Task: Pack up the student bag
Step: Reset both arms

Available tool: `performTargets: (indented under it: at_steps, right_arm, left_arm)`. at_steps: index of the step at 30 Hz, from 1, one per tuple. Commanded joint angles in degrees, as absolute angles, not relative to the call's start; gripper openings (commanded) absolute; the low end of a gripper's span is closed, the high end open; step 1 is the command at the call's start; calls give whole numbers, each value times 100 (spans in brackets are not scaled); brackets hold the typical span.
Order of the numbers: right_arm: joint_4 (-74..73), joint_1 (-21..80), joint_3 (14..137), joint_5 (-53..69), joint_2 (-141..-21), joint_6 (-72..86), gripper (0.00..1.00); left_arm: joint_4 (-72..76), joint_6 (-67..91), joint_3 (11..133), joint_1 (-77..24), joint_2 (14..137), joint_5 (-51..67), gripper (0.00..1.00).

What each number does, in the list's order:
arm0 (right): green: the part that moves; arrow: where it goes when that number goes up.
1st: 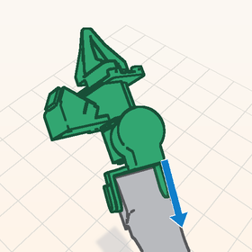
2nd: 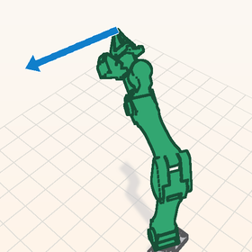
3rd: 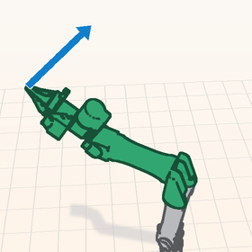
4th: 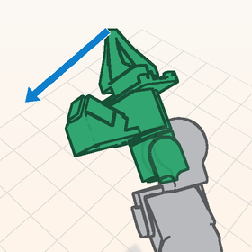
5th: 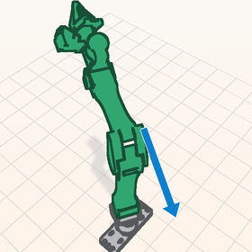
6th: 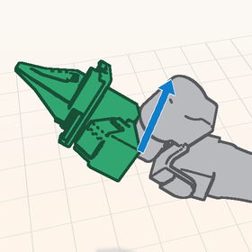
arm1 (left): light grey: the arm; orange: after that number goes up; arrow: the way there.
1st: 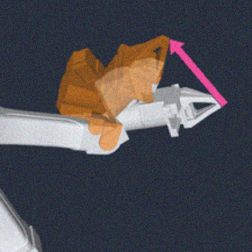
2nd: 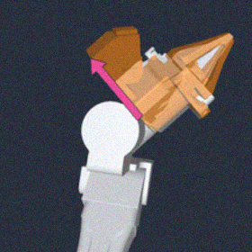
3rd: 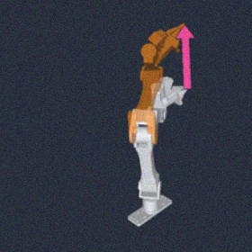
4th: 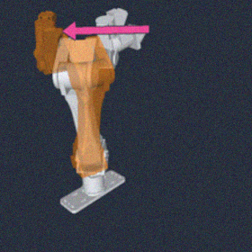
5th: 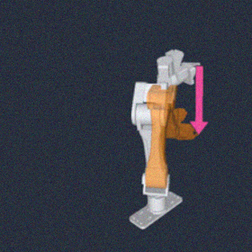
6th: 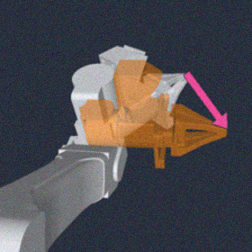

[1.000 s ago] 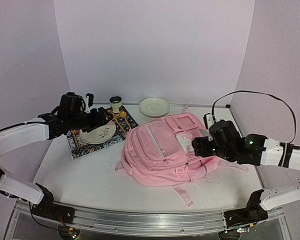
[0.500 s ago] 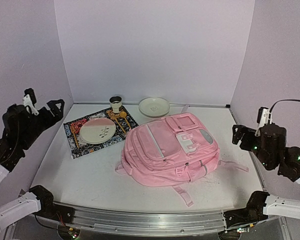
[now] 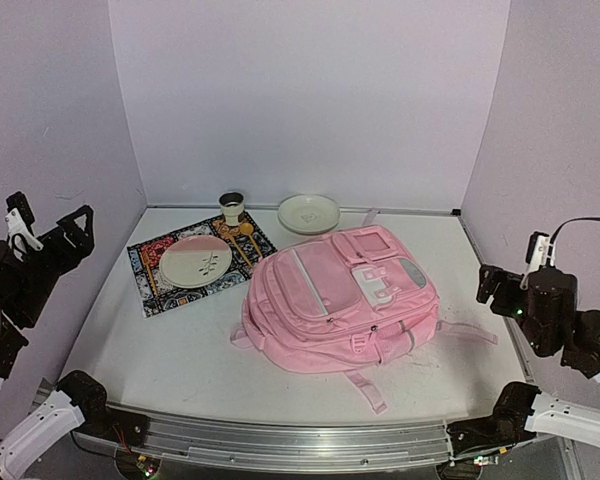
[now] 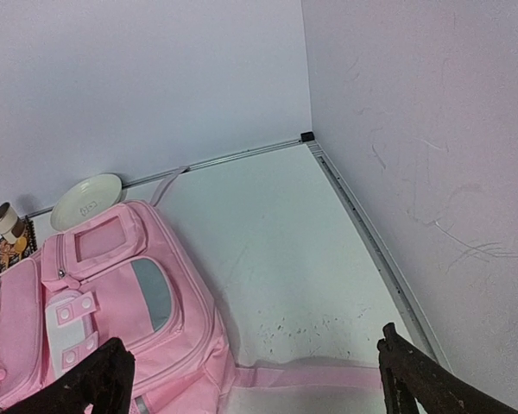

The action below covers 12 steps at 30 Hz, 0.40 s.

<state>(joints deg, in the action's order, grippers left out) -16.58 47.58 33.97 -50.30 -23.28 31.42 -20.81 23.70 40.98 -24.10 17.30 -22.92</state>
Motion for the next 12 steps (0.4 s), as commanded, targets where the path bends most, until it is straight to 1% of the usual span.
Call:
performTargets:
  at_steps: [1,12]
  right_arm:
    - [-1721,4798,3339,-5296,-1725,3147,98]
    - [-1731,4799,3232,-5260,-1571,3185,98]
  left_arm:
    - [-2125,2206,3985,-2420,1639,-2504,99]
    - [-2146,2102,3990,-2417,1644,-2405,99]
